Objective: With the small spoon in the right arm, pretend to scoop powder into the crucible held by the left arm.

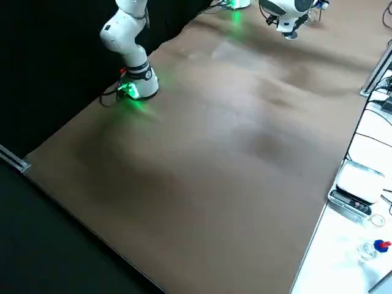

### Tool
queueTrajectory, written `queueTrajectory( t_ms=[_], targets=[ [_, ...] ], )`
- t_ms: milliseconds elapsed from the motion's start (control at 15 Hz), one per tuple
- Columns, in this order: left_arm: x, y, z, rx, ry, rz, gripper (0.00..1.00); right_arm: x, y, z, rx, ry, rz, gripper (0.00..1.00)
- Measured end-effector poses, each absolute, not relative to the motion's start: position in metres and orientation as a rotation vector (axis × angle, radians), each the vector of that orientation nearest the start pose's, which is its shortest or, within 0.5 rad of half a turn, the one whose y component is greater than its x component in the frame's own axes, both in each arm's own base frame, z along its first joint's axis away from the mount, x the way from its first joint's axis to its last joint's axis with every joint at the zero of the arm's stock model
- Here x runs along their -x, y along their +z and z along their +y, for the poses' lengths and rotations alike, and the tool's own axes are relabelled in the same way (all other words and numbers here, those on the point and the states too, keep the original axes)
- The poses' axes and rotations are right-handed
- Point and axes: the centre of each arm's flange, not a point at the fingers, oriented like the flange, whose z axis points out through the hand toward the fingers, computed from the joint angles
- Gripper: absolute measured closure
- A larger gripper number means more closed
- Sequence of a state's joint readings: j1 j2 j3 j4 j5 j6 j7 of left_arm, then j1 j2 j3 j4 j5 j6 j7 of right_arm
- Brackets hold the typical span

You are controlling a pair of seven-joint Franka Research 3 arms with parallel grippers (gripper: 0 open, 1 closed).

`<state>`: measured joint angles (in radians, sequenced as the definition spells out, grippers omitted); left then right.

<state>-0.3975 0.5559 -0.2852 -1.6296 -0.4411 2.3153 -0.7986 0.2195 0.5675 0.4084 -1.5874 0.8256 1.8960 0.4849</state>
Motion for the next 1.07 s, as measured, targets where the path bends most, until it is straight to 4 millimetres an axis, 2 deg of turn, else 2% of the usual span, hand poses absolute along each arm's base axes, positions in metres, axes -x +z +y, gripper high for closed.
queueTrajectory(
  t_ms=[133,333,533,667,733,800,933,1067],
  targets=[
    [-0.558,0.326,-0.424,3.479,0.416,-0.804,0.93,-0.549,0.345,0.4,2.265,0.856,0.334,0.81],
    [-0.563,0.326,-0.416,3.469,0.427,-0.822,0.93,-0.567,0.352,0.374,2.243,0.857,0.35,0.81],
    [-0.574,0.332,-0.391,3.431,0.482,-0.841,0.93,-0.581,0.36,0.335,2.239,0.879,0.262,0.81],
    [-0.586,0.347,-0.36,3.41,0.526,-0.835,0.93,-0.59,0.355,0.305,2.294,0.859,0.192,0.81],
    [-0.594,0.365,-0.325,3.39,0.563,-0.802,0.93,-0.596,0.347,0.275,2.386,0.818,0.087,0.81],
    [-0.598,0.372,-0.308,3.376,0.557,-0.782,0.93,-0.598,0.342,0.262,2.428,0.805,0.031,0.81],
    [-0.606,0.381,-0.274,3.355,0.547,-0.768,0.93,-0.603,0.332,0.232,2.498,0.775,-0.083,0.81],
    [-0.613,0.38,-0.234,3.36,0.551,-0.728,0.93,-0.609,0.321,0.199,2.544,0.742,-0.186,0.81]
  ],
)
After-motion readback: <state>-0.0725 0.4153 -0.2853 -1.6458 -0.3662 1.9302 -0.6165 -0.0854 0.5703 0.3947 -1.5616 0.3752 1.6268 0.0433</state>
